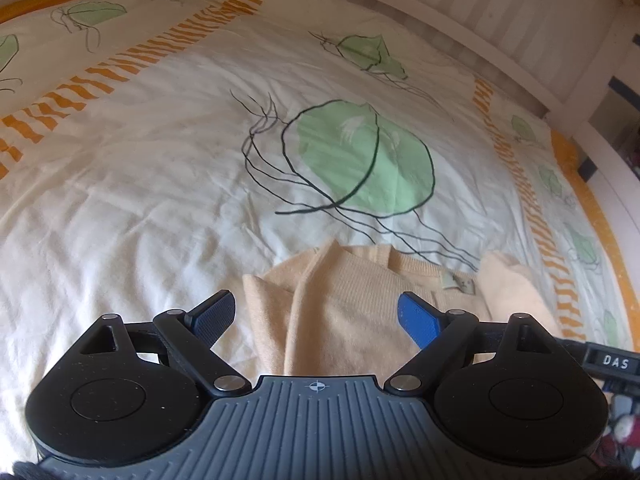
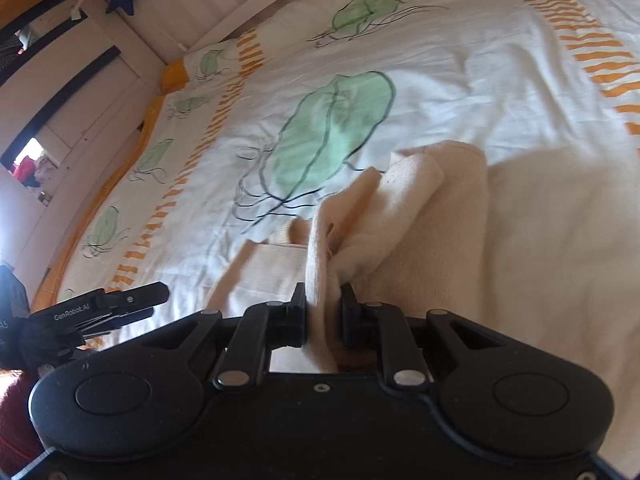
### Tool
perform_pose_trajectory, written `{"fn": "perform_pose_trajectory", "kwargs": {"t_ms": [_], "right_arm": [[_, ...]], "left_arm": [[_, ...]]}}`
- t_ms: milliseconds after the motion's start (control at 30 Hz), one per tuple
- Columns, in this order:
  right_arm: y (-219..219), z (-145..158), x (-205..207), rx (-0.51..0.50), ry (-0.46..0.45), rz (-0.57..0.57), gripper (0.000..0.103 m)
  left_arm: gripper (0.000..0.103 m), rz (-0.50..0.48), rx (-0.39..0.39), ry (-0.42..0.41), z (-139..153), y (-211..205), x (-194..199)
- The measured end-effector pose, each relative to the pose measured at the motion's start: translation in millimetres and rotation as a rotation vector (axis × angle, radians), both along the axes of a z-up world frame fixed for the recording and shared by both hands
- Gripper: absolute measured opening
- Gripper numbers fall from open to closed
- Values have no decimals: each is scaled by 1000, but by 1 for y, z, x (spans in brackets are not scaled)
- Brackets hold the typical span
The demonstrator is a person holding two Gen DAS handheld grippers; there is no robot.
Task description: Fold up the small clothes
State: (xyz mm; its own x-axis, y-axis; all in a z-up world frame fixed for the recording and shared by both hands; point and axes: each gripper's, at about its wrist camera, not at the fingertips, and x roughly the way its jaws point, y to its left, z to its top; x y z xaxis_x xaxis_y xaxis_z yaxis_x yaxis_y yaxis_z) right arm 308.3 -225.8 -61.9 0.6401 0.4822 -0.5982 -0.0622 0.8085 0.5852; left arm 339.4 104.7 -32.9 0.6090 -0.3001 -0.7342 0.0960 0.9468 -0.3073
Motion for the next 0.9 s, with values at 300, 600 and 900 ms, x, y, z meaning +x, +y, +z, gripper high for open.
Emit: {"fn": "perform_pose_trajectory", "kwargs": {"t_ms": [300, 600, 900], "right_arm": [[67, -4, 18, 66, 5, 65, 25], [122, -9, 18, -15, -16, 108, 25], [159, -16, 17, -124, -43, 137, 26]], "left_arm": [[89, 84, -63, 3, 6, 33, 4], [89, 92, -72, 6, 7, 39, 5], [89, 95, -70, 17, 5, 40, 7]]}}
